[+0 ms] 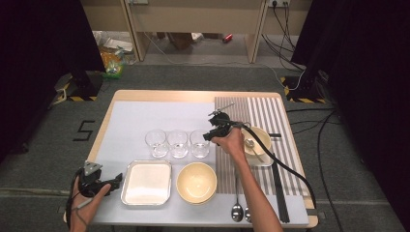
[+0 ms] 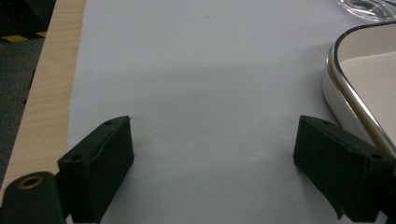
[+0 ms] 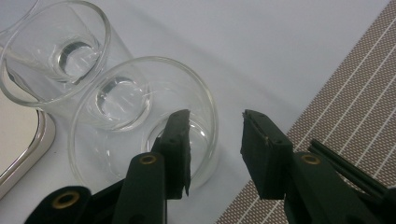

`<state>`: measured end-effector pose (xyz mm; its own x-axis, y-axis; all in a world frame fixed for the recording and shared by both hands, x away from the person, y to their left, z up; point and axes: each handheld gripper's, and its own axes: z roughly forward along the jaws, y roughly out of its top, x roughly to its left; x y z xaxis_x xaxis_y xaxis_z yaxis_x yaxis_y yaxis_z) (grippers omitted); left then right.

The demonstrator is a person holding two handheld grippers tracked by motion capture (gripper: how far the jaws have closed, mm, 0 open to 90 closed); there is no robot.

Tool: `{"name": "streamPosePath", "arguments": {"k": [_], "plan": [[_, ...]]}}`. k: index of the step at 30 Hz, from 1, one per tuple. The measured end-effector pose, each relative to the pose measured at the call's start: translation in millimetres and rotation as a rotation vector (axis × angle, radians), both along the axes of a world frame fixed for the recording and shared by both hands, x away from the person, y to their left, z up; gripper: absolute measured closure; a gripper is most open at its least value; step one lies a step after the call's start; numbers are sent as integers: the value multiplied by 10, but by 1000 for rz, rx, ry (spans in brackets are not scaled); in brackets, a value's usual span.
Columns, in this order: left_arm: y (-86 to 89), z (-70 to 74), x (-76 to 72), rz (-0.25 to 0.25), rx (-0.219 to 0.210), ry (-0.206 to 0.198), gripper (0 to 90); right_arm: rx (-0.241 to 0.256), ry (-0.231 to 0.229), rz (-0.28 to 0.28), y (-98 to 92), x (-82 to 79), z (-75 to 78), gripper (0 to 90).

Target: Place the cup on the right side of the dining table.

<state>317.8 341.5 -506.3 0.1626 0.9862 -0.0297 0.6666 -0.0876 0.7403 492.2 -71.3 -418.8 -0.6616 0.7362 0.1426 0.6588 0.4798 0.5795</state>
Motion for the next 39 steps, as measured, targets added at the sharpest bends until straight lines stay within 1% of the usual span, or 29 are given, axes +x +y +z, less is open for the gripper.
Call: {"name": "streamPosePath", "arguments": {"k": [1, 2, 3, 6, 7, 9, 12, 14, 16, 18, 20, 25, 28, 29, 31, 33, 34, 36, 37, 39], "plan": [[0, 0, 0, 0, 0, 0, 110, 4, 10, -8, 10, 0, -5, 641], [0, 0, 0, 0, 0, 0, 110, 2, 8, 2, 6, 8, -10, 649], [-1, 0, 0, 0, 0, 0, 110, 6, 20, 0, 11, 11, -18, 649], [0, 1, -1, 0, 2, 0, 110, -12, 24, 11, 18, 15, -43, 667], [-1, 0, -1, 0, 1, -1, 110, -32, 30, 18, 19, 15, -60, 672], [0, 1, -1, 0, 2, 0, 110, -52, 36, 21, 19, 21, -90, 687], [0, 0, -1, 0, 2, 0, 110, -34, 53, 37, 29, 31, -122, 717], [0, 1, -1, 0, 2, 0, 110, -33, 60, 41, 35, 36, -130, 740], [1, 1, -1, -1, 2, 1, 110, -41, 70, 41, 34, 40, -142, 745], [0, 1, -1, 0, 2, 0, 110, -64, 82, 43, 33, 45, -165, 752], [-1, 0, -1, 0, 1, -1, 110, -74, 84, 49, 29, 51, -185, 771], [0, 1, -1, 0, 3, 1, 110, -73, 84, 64, 32, 52, -197, 809], [0, 1, -1, -1, 3, 0, 110, -76, 86, 69, 37, 61, -216, 813], [0, 0, -1, -1, 3, 0, 110, -79, 97, 53, 49, 49, -221, 811], [-1, 0, -1, 0, 3, -1, 110, -88, 93, 71, 50, 58, -222, 813], [0, 0, -1, 0, 3, -1, 110, -90, 94, 76, 43, 64, -228, 818], [0, 1, -1, 0, 2, 0, 110, -90, 96, 69, 45, 63, -232, 825], [-1, 0, -1, 0, 1, -1, 110, -71, 88, 83, 42, 67, -239, 831], [-1, 0, 0, 0, 1, -1, 111, -75, 93, 82, 51, 59, -231, 832], [0, 0, 0, 0, 0, 0, 110, -78, 73, 99, 54, 60, -229, 833]]}}
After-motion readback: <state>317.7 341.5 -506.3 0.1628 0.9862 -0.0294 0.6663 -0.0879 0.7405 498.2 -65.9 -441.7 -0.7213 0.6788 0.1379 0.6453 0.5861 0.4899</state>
